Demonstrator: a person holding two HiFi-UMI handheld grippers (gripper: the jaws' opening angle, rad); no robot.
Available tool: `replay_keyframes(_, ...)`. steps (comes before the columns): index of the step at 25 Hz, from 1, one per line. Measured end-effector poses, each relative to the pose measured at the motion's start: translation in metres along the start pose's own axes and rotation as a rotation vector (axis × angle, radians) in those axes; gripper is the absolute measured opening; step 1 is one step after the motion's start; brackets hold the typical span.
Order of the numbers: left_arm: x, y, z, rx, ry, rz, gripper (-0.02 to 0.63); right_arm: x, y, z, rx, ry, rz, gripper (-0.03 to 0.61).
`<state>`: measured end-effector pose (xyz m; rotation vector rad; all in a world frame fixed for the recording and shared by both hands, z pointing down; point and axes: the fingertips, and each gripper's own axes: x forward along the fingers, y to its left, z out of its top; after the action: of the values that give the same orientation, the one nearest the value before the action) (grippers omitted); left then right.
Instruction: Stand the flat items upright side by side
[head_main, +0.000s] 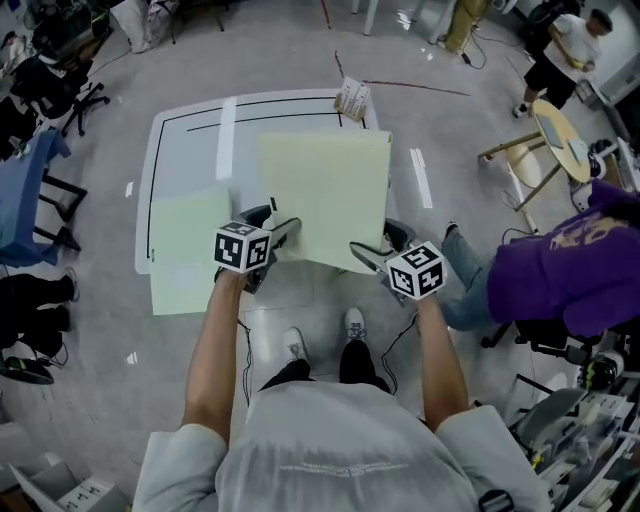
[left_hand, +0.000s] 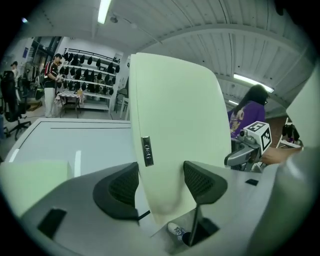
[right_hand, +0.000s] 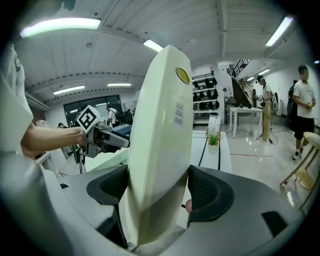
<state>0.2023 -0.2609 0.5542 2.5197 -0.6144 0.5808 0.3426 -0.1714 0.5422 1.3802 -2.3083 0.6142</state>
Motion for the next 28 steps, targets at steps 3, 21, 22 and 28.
replay_keyframes(3, 0.001, 0.007, 0.004, 0.030, 0.002, -0.006, 0.285, 0.005, 0.002, 0.002, -0.036, -0.028, -0.047, 0.387)
replay_keyframes(21, -0.005, 0.029, 0.009, 0.102, -0.044, -0.018, 0.281, 0.015, 0.042, -0.025, -0.096, -0.055, -0.138, 0.385)
replay_keyframes(22, -0.005, 0.030, 0.010, 0.093, -0.052, -0.017, 0.269, 0.015, 0.047, -0.025, -0.110, -0.047, -0.127, 0.385)
replay_keyframes(28, -0.007, 0.039, 0.011, 0.038, -0.085, -0.023, 0.245, 0.022, 0.064, -0.020, -0.174, -0.043, -0.105, 0.385)
